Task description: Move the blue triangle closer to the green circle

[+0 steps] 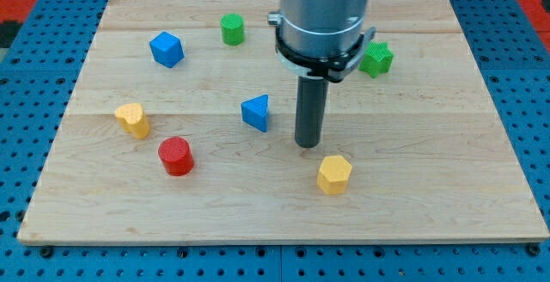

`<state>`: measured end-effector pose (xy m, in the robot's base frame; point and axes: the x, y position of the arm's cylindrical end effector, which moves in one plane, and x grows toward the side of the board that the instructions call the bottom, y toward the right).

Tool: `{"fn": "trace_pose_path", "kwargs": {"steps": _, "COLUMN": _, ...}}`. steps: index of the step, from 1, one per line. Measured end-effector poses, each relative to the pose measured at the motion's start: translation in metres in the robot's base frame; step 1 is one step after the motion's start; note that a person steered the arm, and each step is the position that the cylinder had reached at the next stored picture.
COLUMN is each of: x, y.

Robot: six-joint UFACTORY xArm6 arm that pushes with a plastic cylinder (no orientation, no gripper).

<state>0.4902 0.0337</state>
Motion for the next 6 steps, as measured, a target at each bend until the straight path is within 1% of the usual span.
{"fn": "trace_pose_path", "kwargs": {"steps": 2, "x": -0.003, "y": -0.044}}
{"fn": "trace_pose_path", "kwargs": {"steps": 3, "x": -0.032, "y": -0.041}}
{"fn": "trace_pose_path", "kwargs": {"steps": 4, "x": -0.039, "y": -0.045}}
{"fn": "trace_pose_path", "kwargs": {"steps": 6, "x": -0.040, "y": -0.042}}
